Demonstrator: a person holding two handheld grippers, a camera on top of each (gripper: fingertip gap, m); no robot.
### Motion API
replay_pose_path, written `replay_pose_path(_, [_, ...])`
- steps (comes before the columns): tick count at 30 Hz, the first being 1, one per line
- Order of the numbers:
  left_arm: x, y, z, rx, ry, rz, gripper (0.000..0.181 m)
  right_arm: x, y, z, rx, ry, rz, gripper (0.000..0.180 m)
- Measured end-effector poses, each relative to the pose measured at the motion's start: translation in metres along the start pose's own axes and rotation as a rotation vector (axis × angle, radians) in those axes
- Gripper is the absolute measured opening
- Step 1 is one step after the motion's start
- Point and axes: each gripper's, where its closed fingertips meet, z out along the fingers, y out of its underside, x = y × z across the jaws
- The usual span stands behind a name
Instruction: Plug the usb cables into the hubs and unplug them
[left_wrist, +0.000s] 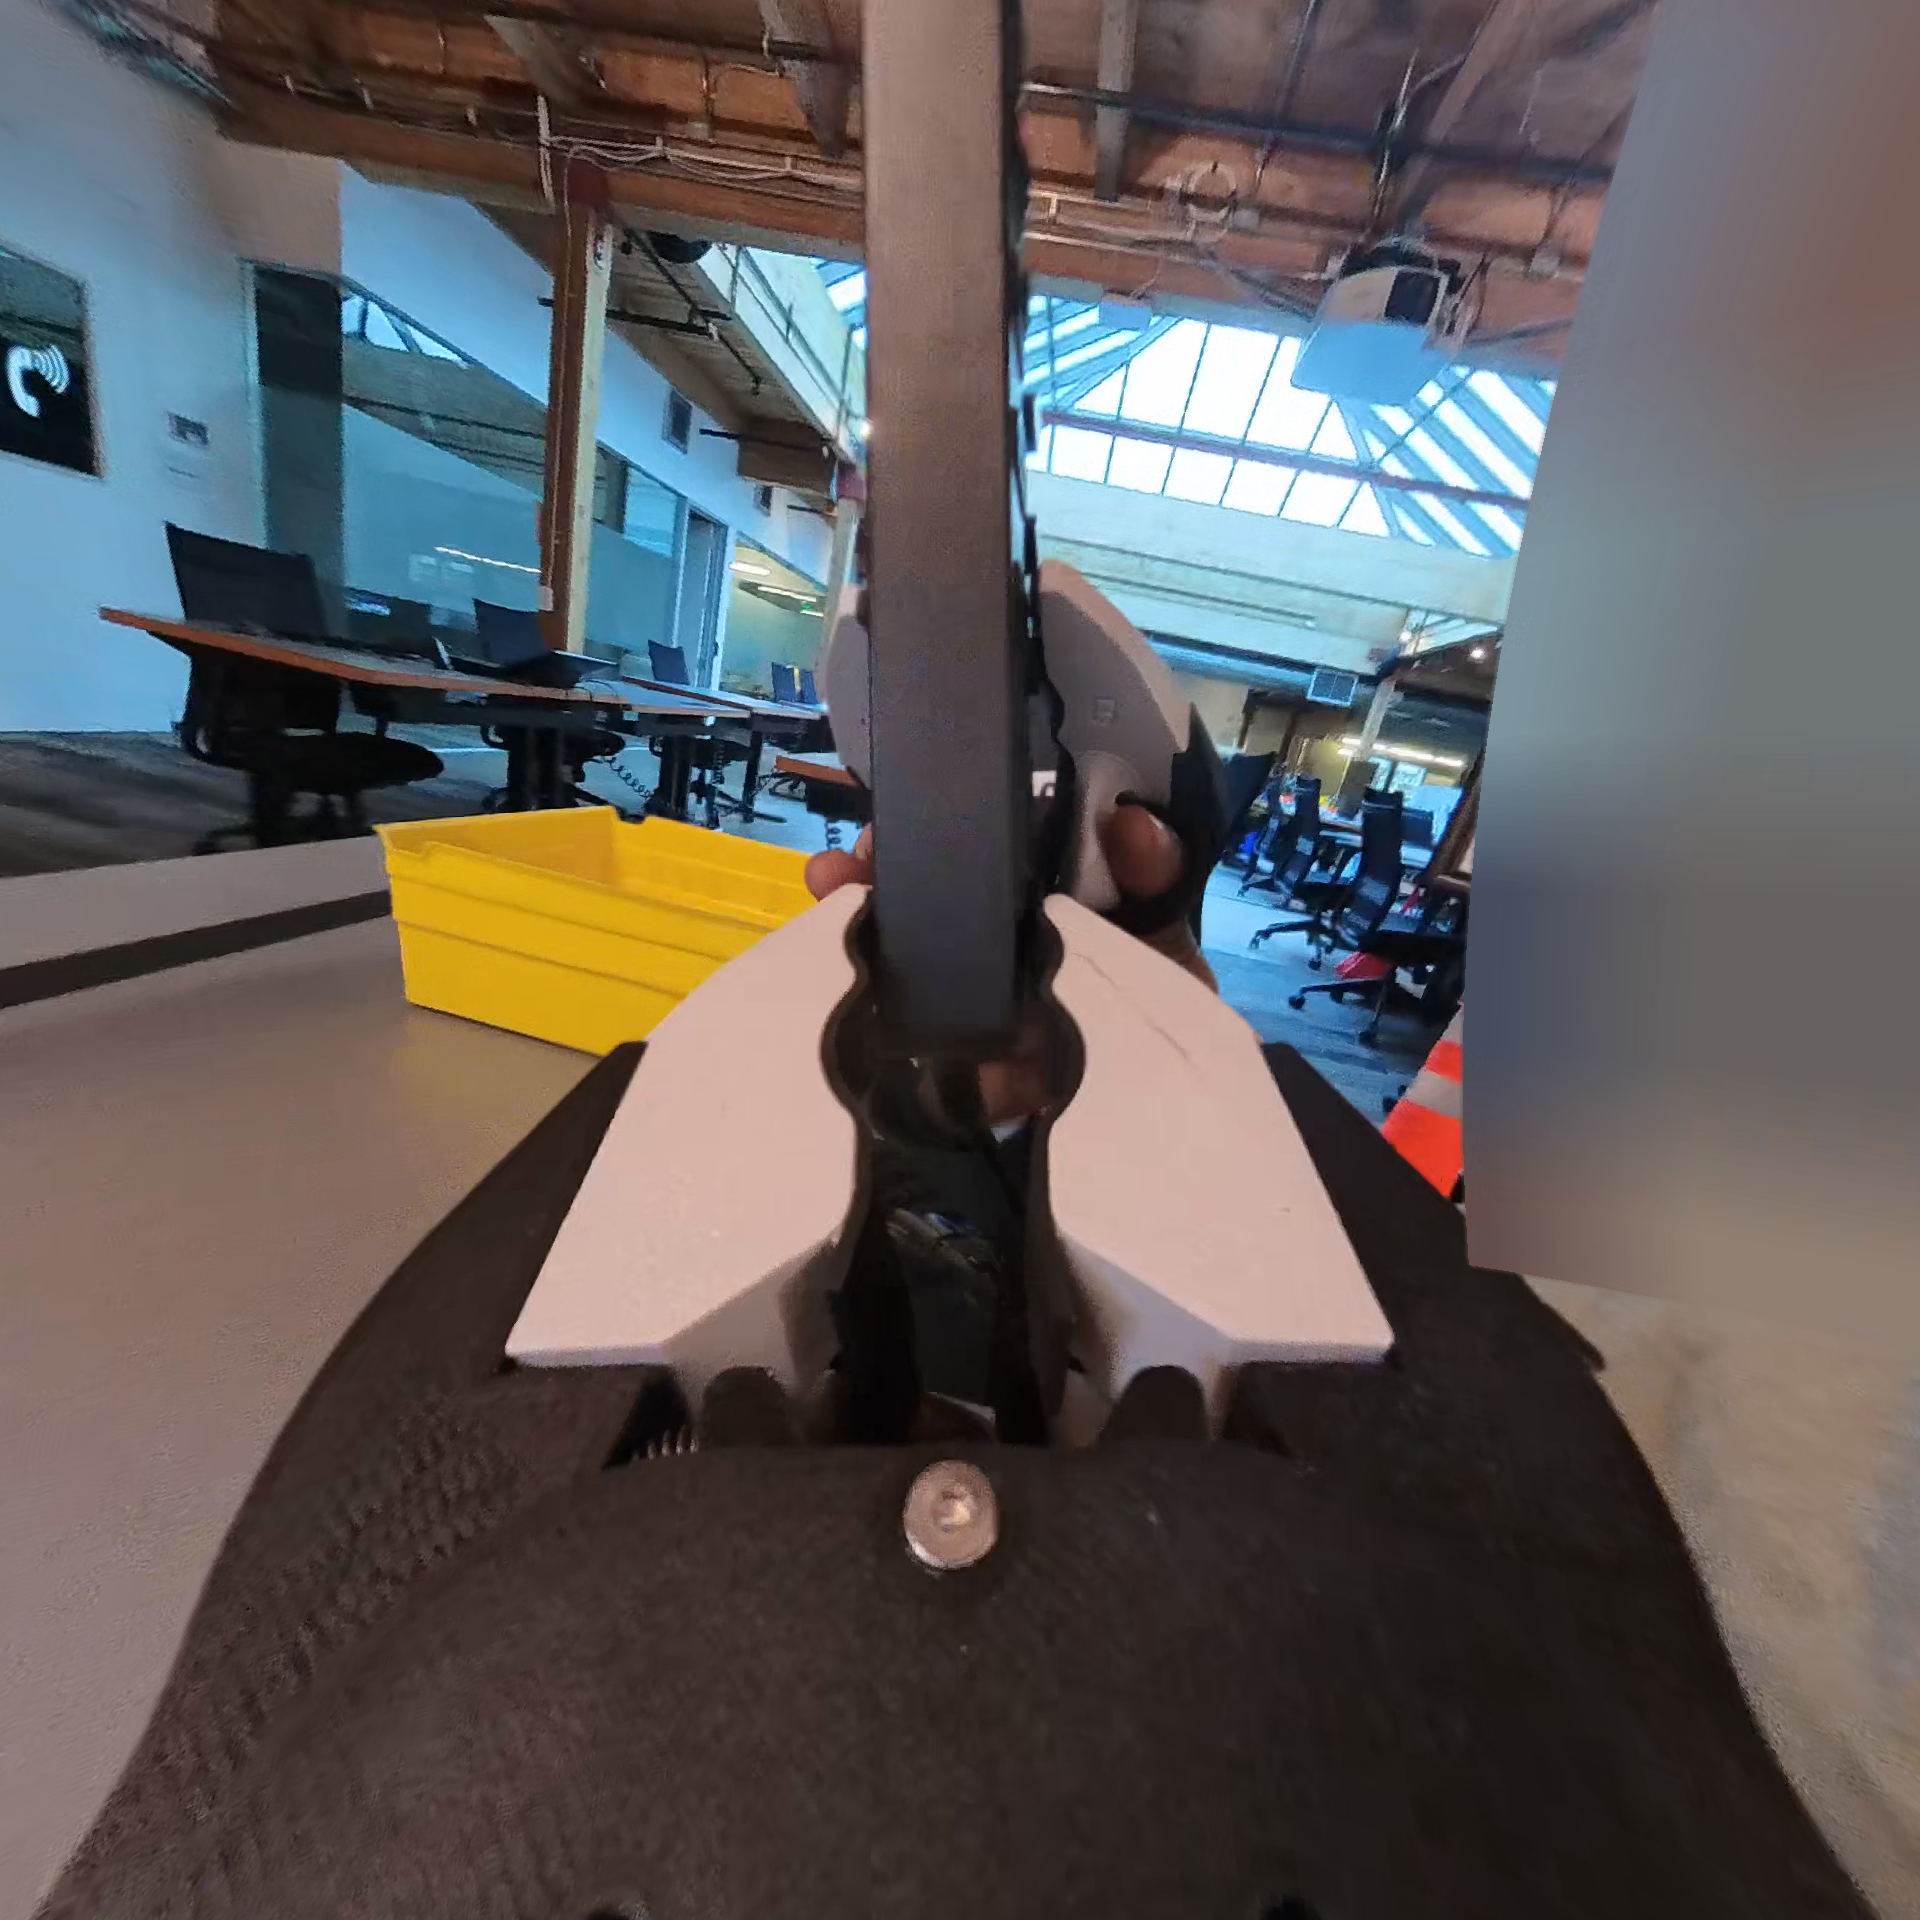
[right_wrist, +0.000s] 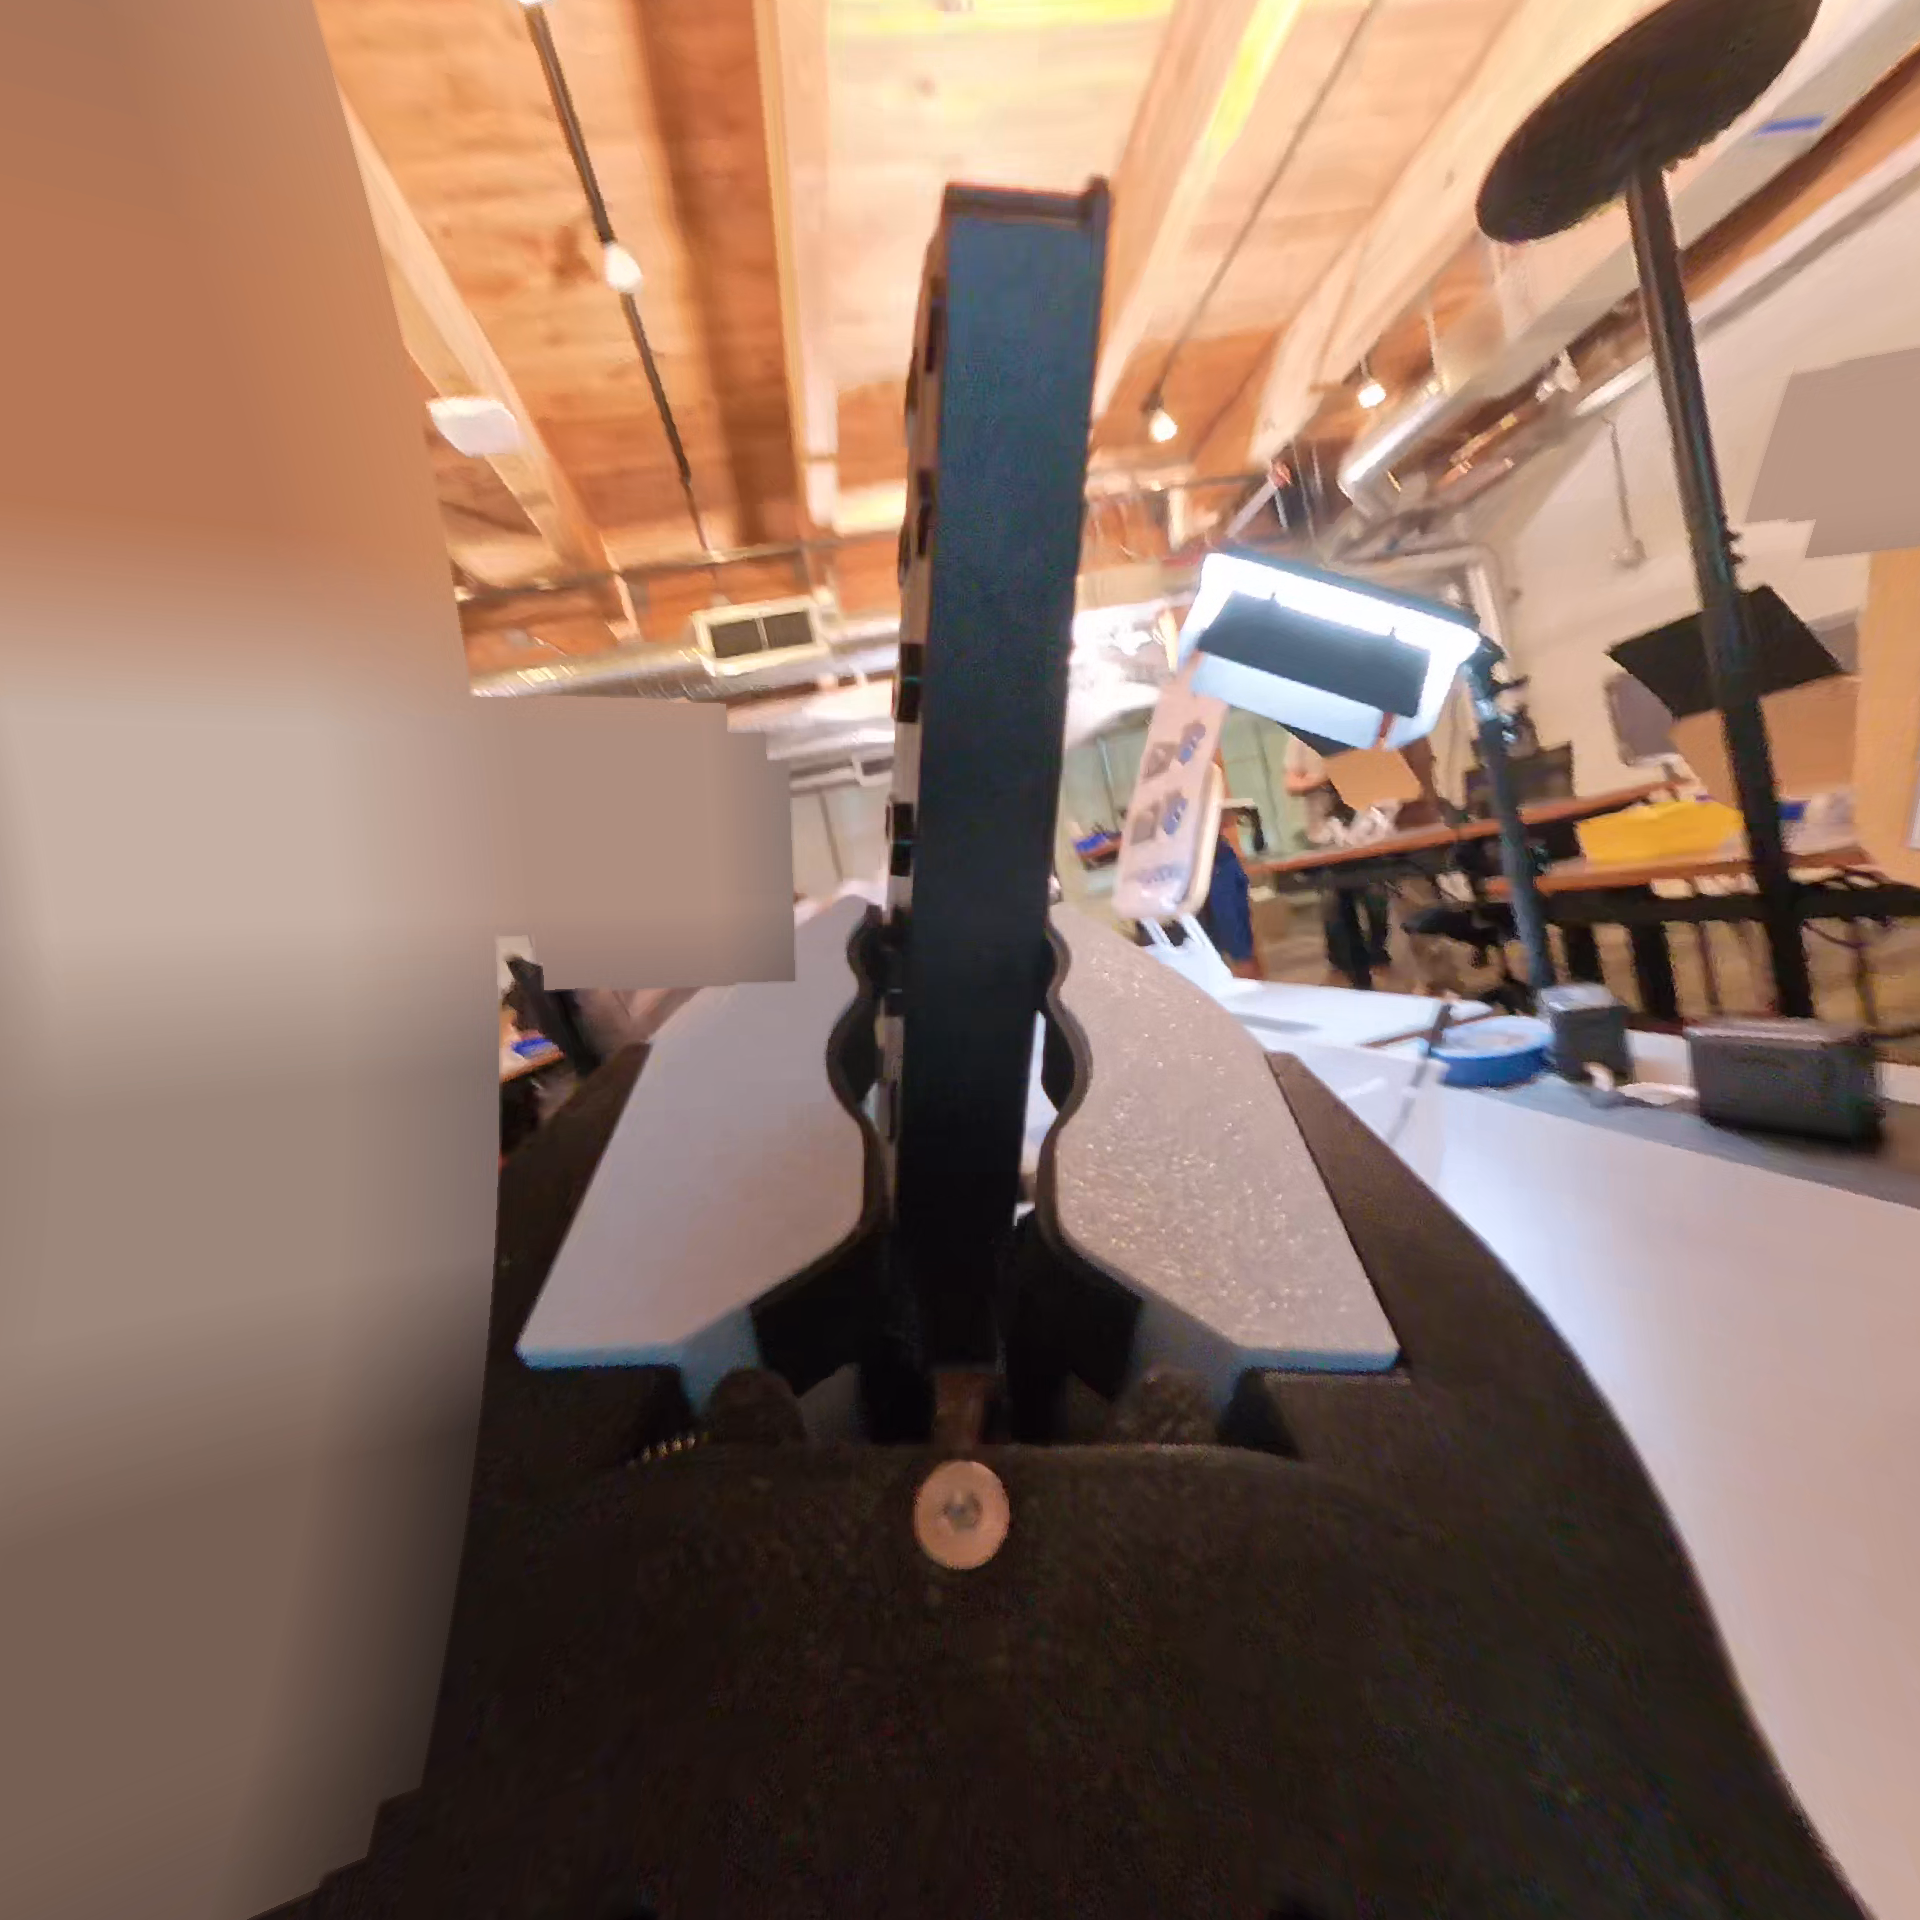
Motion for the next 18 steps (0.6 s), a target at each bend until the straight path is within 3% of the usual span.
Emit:
replay_pose_path(1, [-0.001, 0.001, 0.000, -0.002, -0.002, 0.006, 0.026, 0.003, 0.000, -0.002, -0.029, 0.023, -0.032, 0.029])
replay_pose_path(4, [0.000, 0.003, -0.001, -0.030, -0.002, 0.045, 0.025, 0.005, -0.008, -0.009, -0.069, 0.078, -0.170, 0.035])
replay_pose_path(9, [0.006, 0.009, -0.006, -0.089, 0.067, 0.043, 0.025, 0.001, -0.058, -0.027, 0.046, 0.120, -0.337, 0.044])
replay_pose_path(13, [0.011, 0.013, -0.011, -0.138, 0.143, 0.008, 0.024, 0.008, -0.072, -0.034, -0.007, 0.127, -0.315, 0.049])
replay_pose_path(14, [0.011, 0.015, -0.012, -0.158, 0.148, 0.003, 0.024, 0.006, -0.067, -0.034, -0.053, 0.100, -0.300, 0.036])
replay_pose_path(18, [-0.008, 0.019, -0.013, -0.196, 0.066, -0.035, 0.027, 0.021, -0.059, -0.047, -0.133, 0.175, -0.219, 0.032])
